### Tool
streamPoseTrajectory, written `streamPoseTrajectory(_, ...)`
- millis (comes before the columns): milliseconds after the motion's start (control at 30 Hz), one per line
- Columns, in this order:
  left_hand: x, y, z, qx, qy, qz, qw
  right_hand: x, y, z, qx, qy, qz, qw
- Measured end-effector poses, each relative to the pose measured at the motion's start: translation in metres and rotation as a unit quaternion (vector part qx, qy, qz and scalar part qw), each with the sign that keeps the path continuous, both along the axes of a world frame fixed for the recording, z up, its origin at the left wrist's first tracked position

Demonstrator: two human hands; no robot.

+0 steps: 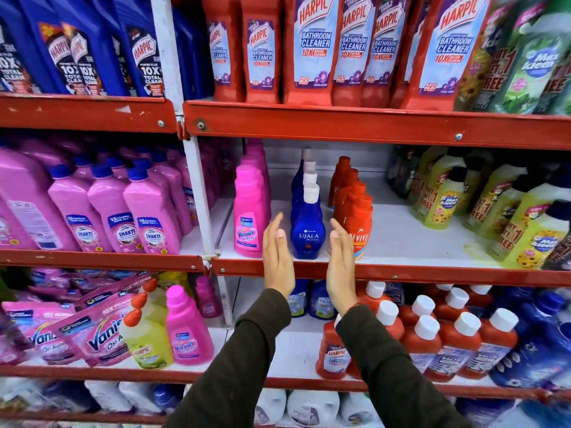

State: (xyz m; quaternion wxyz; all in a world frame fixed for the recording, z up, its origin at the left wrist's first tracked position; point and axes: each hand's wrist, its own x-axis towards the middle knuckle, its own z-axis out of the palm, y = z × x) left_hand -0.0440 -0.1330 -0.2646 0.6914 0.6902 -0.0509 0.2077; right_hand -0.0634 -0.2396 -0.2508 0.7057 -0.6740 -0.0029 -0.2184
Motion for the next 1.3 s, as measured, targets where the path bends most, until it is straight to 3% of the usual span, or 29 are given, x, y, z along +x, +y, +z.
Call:
streamPoseTrajectory(100,-0.005,0.015,-0.006,-0.007,-0.080,0.096,0.992,-0.004,0.014,-0.007,0.036,-0.054,-0.030,0.997)
streamPoseTrajectory(200,-0.005,0.034,0.002,-0.049,-0.086,0.153,0.983,-0.004,0.042,-0.009,0.052,-0.030,0.043,0.997)
streamPoseTrajectory(300,0.025,0.066,0.002,-0.079,0.015,0.118,0.990,0.000,0.072,-0.001,0.030,0.055,0.138,0.988)
streamPoseTrajectory(433,0.049,0.092,0.014,-0.187,0.150,-0.027,0.970,0.008,0.095,0.014,0.027,0.116,0.208,0.971)
streamPoseTrajectory(567,0.043,0.094,0.015,-0.152,0.159,-0.087,0.972,0.017,0.100,0.013,0.039,0.131,0.223,0.965)
streamPoseTrajectory(900,0.059,0.102,-0.025,-0.075,0.154,-0.052,0.984,0.024,0.096,0.005,0.007,0.148,0.229,0.962)
streamPoseTrajectory(1300,0.041,0.097,-0.005,-0.064,0.136,-0.038,0.988,0.026,0.096,-0.001,-0.009,0.146,0.214,0.966)
